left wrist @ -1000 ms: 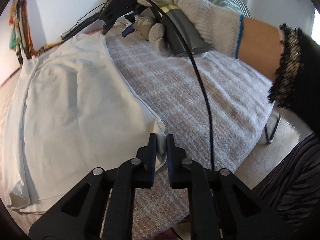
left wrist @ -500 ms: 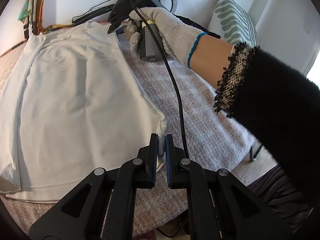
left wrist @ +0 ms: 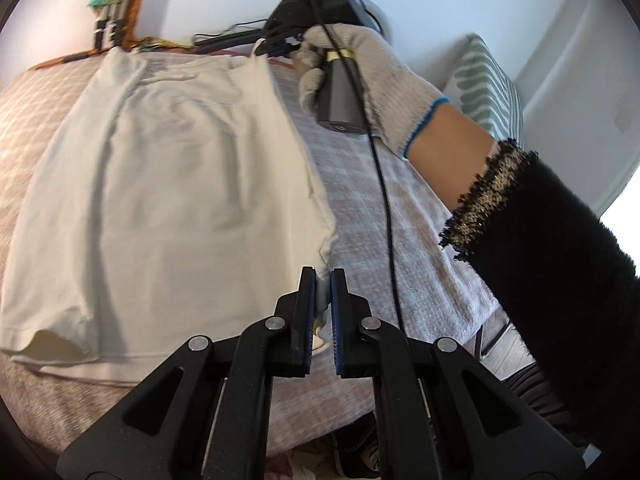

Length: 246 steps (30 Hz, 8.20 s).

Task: Fold small clothes
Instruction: 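Grasp that side edge with both grippers and fold it over the center, then move both grippers to the hem of the folded tank top, then grasp the hem with both grippers and fold it up toward the straps, then open both grippers and move them to the strap end of the top, then grasp the strap end with both grippers and fold it over onto the hem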

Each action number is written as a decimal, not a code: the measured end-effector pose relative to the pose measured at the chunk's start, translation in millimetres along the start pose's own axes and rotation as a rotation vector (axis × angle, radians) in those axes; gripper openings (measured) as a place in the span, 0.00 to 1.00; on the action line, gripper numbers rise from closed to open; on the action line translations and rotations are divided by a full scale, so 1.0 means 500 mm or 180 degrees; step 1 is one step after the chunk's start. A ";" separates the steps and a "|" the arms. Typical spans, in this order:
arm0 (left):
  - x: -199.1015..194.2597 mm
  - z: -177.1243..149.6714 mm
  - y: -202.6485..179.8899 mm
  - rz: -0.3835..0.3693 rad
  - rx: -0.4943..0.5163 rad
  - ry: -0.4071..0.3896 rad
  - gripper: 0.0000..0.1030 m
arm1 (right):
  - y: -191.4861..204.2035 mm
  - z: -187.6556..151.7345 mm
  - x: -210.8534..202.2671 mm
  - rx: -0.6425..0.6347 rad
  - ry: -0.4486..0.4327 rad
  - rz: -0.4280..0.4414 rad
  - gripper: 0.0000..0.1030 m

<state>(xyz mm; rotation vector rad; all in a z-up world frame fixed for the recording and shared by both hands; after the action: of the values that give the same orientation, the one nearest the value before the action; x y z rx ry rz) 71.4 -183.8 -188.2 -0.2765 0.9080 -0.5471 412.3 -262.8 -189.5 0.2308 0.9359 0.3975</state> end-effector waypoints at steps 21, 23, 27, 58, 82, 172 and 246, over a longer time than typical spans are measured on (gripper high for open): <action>-0.043 -0.041 0.151 0.0366 -0.0454 0.0051 0.05 | 0.150 -0.014 0.148 -0.0147 0.0290 0.0020 0.00; -0.044 -0.042 0.160 0.0401 -0.0459 0.0054 0.05 | 0.150 -0.016 0.156 -0.0146 0.0306 0.0007 0.00; -0.040 -0.052 0.171 0.0442 -0.0499 0.0100 0.05 | 0.153 -0.026 0.173 -0.0176 0.0366 0.0017 0.06; -0.220 0.001 0.245 0.0727 -0.0120 -0.0194 0.25 | 0.118 -0.252 -0.262 -0.0630 0.0233 0.0021 0.37; -0.149 -0.071 0.378 0.0328 -0.0918 0.0612 0.06 | 0.143 -0.599 -0.269 -0.0317 0.1080 0.0914 0.15; -0.032 0.210 0.487 0.1270 -0.0565 0.0004 0.31 | 0.049 -0.318 -0.138 -0.0299 0.0552 -0.0026 0.21; 0.269 0.554 0.627 0.0921 -0.0302 -0.0077 0.02 | 0.021 0.052 0.183 -0.0203 0.0456 0.0687 0.04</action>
<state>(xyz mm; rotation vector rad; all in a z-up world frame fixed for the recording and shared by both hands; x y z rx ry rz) 464.1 1.5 -254.5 -0.2316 0.9328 -0.2335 479.6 -214.7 -237.7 0.2486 1.0408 0.6487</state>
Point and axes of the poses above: each gripper's, at about its wrist camera, not at the fingertips, and x roughly the way its jaws point, y to its left, z to its top, the point moved 10 cm from there along x, roughly the way its jaws point, and after that the axes turned 1 degree about -x, right-handed, at the moved point
